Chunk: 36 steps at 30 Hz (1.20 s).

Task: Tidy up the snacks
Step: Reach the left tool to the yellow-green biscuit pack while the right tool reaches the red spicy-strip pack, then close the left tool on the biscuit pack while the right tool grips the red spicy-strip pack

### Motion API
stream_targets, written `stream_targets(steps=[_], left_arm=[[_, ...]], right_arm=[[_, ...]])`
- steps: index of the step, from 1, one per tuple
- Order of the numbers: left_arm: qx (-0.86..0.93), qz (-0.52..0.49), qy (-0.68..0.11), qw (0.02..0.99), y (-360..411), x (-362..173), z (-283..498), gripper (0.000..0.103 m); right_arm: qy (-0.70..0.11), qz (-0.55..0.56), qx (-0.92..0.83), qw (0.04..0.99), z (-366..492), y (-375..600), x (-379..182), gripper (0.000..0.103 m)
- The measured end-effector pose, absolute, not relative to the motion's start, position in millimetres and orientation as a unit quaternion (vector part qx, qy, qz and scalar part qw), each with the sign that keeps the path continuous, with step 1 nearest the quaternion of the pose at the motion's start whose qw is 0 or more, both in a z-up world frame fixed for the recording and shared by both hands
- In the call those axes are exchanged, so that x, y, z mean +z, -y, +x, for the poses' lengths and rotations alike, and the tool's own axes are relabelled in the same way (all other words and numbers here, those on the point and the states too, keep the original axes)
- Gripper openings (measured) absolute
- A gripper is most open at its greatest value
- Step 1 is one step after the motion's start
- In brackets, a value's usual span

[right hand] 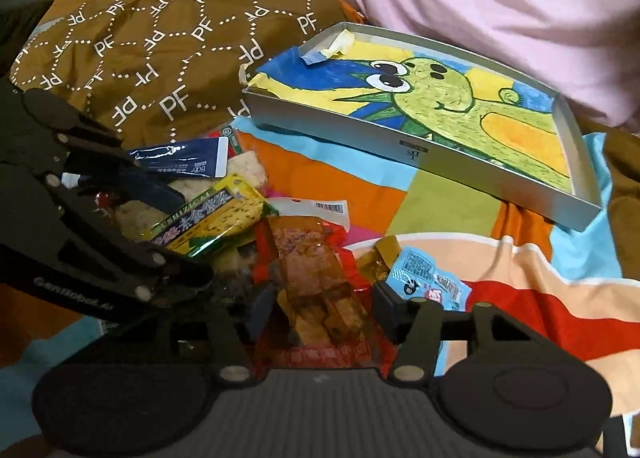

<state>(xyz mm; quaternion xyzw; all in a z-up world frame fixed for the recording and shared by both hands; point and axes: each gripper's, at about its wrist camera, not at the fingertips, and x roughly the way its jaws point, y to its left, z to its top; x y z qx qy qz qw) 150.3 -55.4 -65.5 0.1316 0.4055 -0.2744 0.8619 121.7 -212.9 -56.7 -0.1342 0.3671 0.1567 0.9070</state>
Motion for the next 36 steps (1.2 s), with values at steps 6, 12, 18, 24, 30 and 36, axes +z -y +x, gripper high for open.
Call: stream_targets(steps=[6, 12, 18, 24, 30, 36], left_arm=[[-0.284, 0.095, -0.424, 0.855, 49.1, -65.3, 159.2, 0.053], [-0.279, 0.044, -0.473, 0.835, 39.2, -78.0, 170.8, 0.052], [-0.275, 0.023, -0.478, 0.834, 35.4, -78.1, 170.9, 0.05], [-0.256, -0.031, -0.5, 0.826, 29.9, -75.5, 173.5, 0.05], [-0.24, -0.057, -0.494, 0.833, 24.8, -68.6, 168.8, 0.05], [-0.232, -0.066, -0.498, 0.833, 24.3, -67.7, 165.8, 0.05]], right_arm=[[-0.354, -0.133, 0.179, 0.908, 131.3, 217.0, -57.5, 0.073], [-0.357, -0.112, 0.199, 0.906, 145.0, 222.5, -60.1, 0.068], [-0.385, -0.045, 0.201, 0.9, 149.7, 231.7, -58.9, 0.05], [-0.396, -0.051, 0.2, 0.895, 144.3, 222.3, -60.2, 0.049], [-0.391, -0.077, 0.181, 0.899, 136.5, 215.0, -55.4, 0.049], [-0.384, -0.107, 0.172, 0.901, 121.2, 211.1, -52.2, 0.049]])
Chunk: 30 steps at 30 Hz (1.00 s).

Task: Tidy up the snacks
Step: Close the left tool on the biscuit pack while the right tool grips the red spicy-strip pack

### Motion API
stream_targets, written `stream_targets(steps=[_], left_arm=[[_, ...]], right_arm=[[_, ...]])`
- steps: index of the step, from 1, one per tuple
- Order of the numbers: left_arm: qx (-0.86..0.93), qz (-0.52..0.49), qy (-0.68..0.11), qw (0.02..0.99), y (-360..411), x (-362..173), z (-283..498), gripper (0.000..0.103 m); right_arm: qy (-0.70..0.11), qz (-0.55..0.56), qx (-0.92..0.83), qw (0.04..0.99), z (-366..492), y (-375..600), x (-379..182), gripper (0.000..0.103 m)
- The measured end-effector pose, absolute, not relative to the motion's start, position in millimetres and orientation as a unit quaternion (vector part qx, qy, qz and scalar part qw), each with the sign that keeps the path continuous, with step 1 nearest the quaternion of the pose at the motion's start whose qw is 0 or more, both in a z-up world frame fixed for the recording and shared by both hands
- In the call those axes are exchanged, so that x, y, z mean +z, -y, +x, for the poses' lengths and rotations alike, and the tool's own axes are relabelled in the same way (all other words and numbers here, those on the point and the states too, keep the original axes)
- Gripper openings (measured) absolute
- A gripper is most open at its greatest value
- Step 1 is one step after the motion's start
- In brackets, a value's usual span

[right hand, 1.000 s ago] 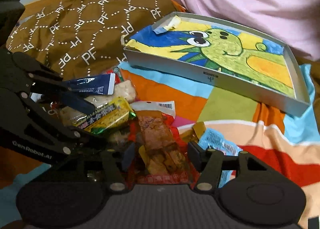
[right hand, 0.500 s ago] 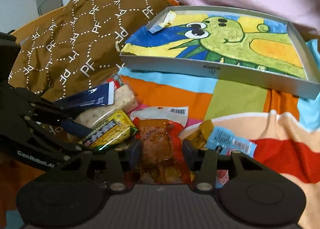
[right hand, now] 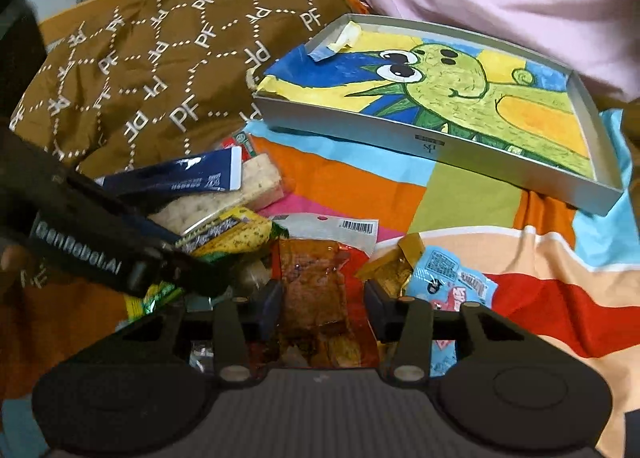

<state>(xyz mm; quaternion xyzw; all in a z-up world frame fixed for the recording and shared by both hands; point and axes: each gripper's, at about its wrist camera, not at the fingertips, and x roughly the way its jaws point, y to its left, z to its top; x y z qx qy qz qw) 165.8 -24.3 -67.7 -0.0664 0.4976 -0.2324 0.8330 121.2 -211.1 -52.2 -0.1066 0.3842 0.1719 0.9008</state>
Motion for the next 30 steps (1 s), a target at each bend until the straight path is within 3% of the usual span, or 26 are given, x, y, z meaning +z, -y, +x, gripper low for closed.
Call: stream_targets(steps=[10, 14, 19, 23, 30], left_arm=[[-0.222, -0.09, -0.5, 0.832, 18.0, -67.1, 164.7, 0.05], [-0.222, -0.091, -0.501, 0.831, 18.1, -67.1, 164.4, 0.05], [-0.226, -0.116, -0.509, 0.822, 17.3, -65.3, 162.9, 0.05], [-0.233, -0.137, -0.507, 0.818, 16.4, -58.6, 159.9, 0.05], [-0.224, -0.138, -0.485, 0.834, 14.3, -43.3, 152.8, 0.05]], right_arm=[[-0.405, -0.036, 0.192, 0.893, 130.5, 226.0, -62.1, 0.059], [-0.397, -0.072, 0.182, 0.897, 125.3, 217.6, -60.9, 0.049], [-0.388, -0.099, 0.167, 0.901, 118.1, 211.6, -54.0, 0.046], [-0.353, -0.184, 0.144, 0.906, 102.7, 197.8, -44.2, 0.042], [-0.343, -0.204, 0.127, 0.908, 101.2, 195.5, -38.3, 0.04]])
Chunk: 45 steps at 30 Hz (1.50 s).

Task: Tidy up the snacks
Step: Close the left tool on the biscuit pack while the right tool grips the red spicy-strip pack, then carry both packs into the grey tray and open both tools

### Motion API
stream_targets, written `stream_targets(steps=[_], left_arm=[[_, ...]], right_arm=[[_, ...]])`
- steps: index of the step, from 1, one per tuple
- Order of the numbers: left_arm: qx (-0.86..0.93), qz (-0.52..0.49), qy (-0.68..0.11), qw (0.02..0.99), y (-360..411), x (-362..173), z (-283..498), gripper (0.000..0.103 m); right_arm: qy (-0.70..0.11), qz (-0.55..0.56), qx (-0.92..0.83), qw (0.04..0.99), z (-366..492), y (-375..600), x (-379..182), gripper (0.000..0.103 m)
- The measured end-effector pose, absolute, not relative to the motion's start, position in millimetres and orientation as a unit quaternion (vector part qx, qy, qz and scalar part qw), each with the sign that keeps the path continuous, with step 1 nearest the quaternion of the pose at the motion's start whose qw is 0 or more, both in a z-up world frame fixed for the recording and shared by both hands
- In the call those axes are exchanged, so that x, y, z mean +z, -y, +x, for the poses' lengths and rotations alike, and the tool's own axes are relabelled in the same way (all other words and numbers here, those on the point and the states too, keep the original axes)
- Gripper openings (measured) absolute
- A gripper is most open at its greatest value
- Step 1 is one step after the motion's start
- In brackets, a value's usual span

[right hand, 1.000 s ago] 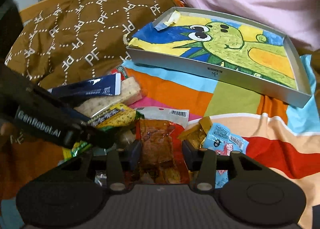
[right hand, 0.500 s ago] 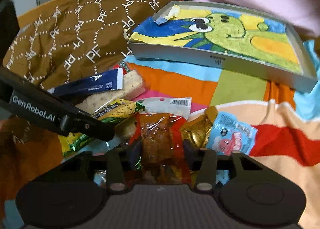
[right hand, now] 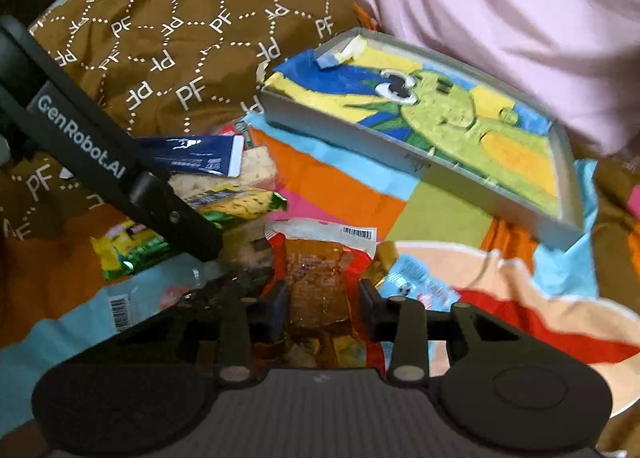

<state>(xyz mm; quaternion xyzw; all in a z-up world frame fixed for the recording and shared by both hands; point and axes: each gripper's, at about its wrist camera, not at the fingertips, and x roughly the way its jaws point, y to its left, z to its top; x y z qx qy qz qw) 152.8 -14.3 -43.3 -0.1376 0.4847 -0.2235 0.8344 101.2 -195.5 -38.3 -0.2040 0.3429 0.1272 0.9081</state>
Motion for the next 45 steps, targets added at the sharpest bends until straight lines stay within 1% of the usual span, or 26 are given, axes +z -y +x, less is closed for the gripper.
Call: stream_targets(steps=[6, 11, 16, 19, 22, 25, 28, 32, 38, 42, 45], left_arm=[[-0.188, -0.133, -0.419, 0.878, 7.5, -18.8, 142.8, 0.05], [-0.16, -0.16, -0.357, 0.906, -1.9, 3.2, 145.8, 0.05], [-0.15, -0.165, -0.306, 0.925, 0.8, 28.2, 171.9, 0.05], [-0.148, -0.201, -0.268, 0.93, -0.8, 40.2, 195.2, 0.05], [-0.15, -0.215, -0.227, 0.938, 0.5, 46.2, 215.5, 0.05], [-0.148, -0.217, -0.201, 0.944, 3.5, 43.2, 238.2, 0.05], [-0.143, -0.247, -0.206, 0.936, 5.8, 32.2, 268.5, 0.05], [-0.124, -0.237, -0.208, 0.941, 13.8, 15.3, 292.6, 0.05], [-0.124, -0.2, -0.236, 0.943, 29.1, -18.6, 316.4, 0.05], [-0.122, -0.185, -0.262, 0.939, 32.8, -35.1, 329.2, 0.05], [-0.124, -0.18, -0.265, 0.939, 34.7, -43.1, 332.9, 0.05]], right_arm=[[-0.273, -0.246, 0.094, 0.925, 90.8, 189.4, -13.5, 0.041], [-0.228, -0.275, 0.073, 0.931, 90.2, 185.6, 7.3, 0.041], [-0.192, -0.336, 0.059, 0.92, 108.9, 176.8, 34.2, 0.041], [-0.164, -0.361, 0.047, 0.917, 129.4, 175.8, 45.3, 0.042], [-0.135, -0.349, 0.032, 0.927, 151.5, 176.4, 52.0, 0.042], [-0.102, -0.328, 0.021, 0.939, 175.7, 178.2, 46.9, 0.043], [-0.079, -0.319, 0.009, 0.945, 195.4, 182.2, 34.1, 0.044], [-0.076, -0.315, 0.007, 0.946, 225.8, 188.9, 10.2, 0.044], [-0.134, -0.336, 0.021, 0.932, 259.9, 192.8, -32.0, 0.044], [-0.158, -0.328, 0.016, 0.931, 272.0, 196.7, -41.3, 0.045], [-0.171, -0.314, 0.014, 0.934, 274.9, 198.1, -42.3, 0.047]])
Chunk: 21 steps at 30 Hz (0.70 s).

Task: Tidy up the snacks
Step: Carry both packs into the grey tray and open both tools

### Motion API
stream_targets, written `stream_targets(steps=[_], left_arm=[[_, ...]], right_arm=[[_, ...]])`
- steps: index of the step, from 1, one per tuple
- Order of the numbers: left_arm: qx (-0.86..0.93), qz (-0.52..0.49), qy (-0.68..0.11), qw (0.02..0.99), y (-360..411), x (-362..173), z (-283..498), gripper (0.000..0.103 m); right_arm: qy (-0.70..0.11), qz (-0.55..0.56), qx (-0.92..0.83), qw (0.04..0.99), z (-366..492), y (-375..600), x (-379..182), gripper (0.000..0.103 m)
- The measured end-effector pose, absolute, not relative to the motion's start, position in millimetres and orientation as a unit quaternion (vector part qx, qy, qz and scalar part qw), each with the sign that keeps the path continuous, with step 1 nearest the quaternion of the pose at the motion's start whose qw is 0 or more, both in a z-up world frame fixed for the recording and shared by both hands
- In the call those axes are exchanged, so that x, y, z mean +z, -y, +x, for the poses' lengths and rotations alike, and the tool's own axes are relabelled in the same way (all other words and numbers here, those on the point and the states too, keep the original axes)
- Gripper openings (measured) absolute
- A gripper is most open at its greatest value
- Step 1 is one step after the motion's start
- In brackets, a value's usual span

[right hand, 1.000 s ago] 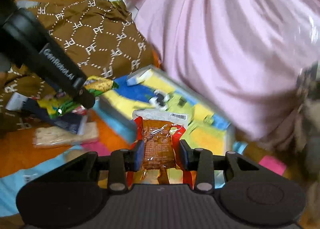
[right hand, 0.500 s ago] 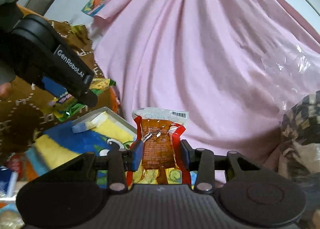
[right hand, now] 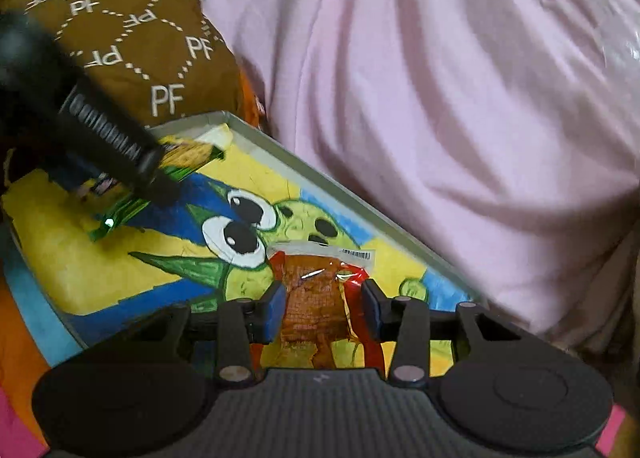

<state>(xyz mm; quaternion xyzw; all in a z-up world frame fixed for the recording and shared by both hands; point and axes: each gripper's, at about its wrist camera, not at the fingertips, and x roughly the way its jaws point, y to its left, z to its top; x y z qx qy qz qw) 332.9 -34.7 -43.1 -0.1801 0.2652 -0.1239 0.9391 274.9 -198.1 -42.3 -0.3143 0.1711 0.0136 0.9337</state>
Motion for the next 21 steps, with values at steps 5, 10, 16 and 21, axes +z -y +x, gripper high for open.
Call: stream_targets(steps=[5, 10, 16, 21], left_arm=[[-0.134, -0.155, -0.265, 0.942, 40.3, -43.8, 333.0, 0.051], [-0.136, -0.158, -0.26, 0.943, 42.3, -42.9, 331.3, 0.062], [-0.127, -0.166, -0.244, 0.947, 39.3, -27.6, 315.8, 0.079], [-0.117, -0.155, -0.228, 0.954, 37.8, -7.4, 291.5, 0.088]], right_arm=[[-0.179, -0.291, 0.001, 0.94, 272.1, 204.2, -39.4, 0.051], [-0.187, -0.233, -0.011, 0.954, 269.1, 213.4, -30.2, 0.07], [-0.168, -0.153, -0.03, 0.973, 244.6, 236.6, -11.6, 0.088], [-0.134, -0.121, -0.038, 0.983, 216.7, 246.8, 5.9, 0.102]])
